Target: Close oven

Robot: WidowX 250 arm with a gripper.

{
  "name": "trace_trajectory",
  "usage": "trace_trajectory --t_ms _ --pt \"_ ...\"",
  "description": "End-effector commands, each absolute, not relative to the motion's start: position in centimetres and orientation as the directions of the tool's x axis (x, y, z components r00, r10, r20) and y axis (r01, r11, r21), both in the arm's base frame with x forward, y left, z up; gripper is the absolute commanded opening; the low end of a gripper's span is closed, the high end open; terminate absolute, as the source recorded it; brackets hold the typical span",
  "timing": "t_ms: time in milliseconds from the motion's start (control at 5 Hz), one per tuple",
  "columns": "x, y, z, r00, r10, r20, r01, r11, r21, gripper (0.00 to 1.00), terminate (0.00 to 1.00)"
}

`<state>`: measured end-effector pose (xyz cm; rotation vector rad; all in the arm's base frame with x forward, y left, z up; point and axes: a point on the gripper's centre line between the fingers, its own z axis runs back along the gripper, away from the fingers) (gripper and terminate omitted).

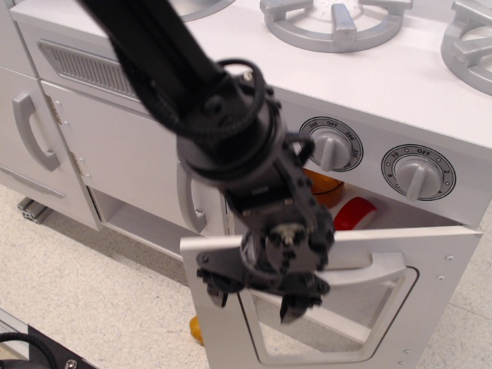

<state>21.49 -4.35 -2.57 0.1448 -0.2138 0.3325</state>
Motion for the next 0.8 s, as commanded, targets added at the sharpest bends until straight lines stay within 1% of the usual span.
trace_trajectory --t_ms 0,200,400,600 --pt "25.0 -2.3 -1.0 0.875 0.392 0.285 -0.423 0.905 0.052 1.0 0.0" --pt "26.2 -1.4 -1.2 0.846 0.438 0.303 -0.468 0.883 0.032 1.0 0.0" --pt "27.3 -0.7 -1.2 0.833 0.465 0.3 -0.492 0.87 0.018 1.0 0.0" --pt "27.6 -0.4 -1.0 0.82 0.487 0.302 -0.508 0.861 -0.01 1.0 0.0"
